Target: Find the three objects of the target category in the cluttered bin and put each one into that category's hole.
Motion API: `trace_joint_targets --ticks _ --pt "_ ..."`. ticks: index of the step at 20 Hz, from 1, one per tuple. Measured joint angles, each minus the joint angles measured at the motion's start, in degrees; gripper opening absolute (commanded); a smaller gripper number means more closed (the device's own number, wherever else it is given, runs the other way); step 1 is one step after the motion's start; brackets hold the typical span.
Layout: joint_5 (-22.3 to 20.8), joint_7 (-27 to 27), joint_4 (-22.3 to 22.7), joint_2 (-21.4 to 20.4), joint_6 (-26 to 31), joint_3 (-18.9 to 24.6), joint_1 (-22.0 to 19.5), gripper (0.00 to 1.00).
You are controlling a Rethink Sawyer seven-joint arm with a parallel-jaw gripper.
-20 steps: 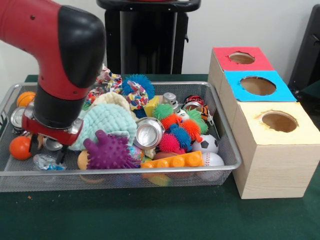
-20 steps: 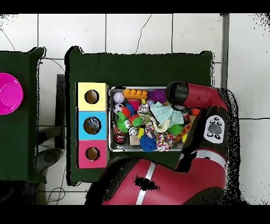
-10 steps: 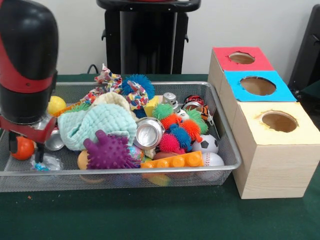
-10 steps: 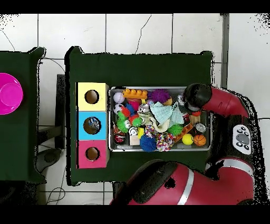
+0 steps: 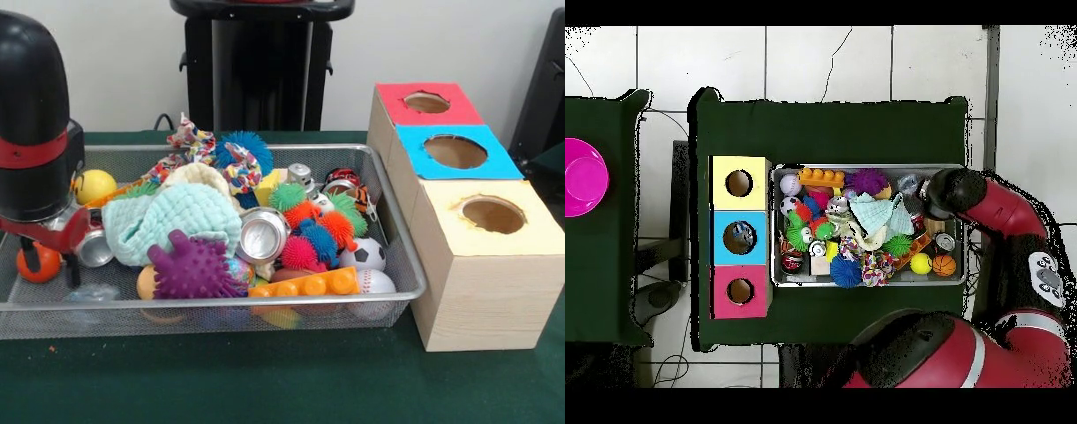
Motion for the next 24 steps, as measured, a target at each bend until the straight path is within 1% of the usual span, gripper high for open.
trace_joint_targets --ticks 2,7,11,13,15,16,17,19,20,23,24 --pt "0.1 0.0 1.1 0.0 0.0 1.9 -1.2 1.00" --pt "0.1 0.0 3.1 0.0 0.0 4.9 -2.7 1.00" --pt "-0.1 0.0 4.4 -0.1 0.0 6.6 -3.5 1.00" --pt "-1.1 0.0 4.9 -0.4 -0.9 7.3 -3.6 1.00" --pt "-3.9 0.0 5.4 -1.0 -3.9 7.6 -3.6 1.00" --pt "-8.0 0.0 6.1 -1.9 -9.1 7.7 -3.3 1.00" --pt "-9.8 0.0 6.3 -2.3 -11.7 7.7 -3.2 1.00" --pt "-14.7 0.0 6.9 -3.2 -19.1 7.6 -2.8 1.00" --pt "-16.8 0.0 7.3 -3.5 -21.9 7.2 -2.5 1.00" --pt "-22.1 0.0 8.7 -3.7 -29.0 4.7 -1.0 1.00" --pt "-24.7 0.0 9.3 -3.4 -34.0 2.2 0.8 1.00"
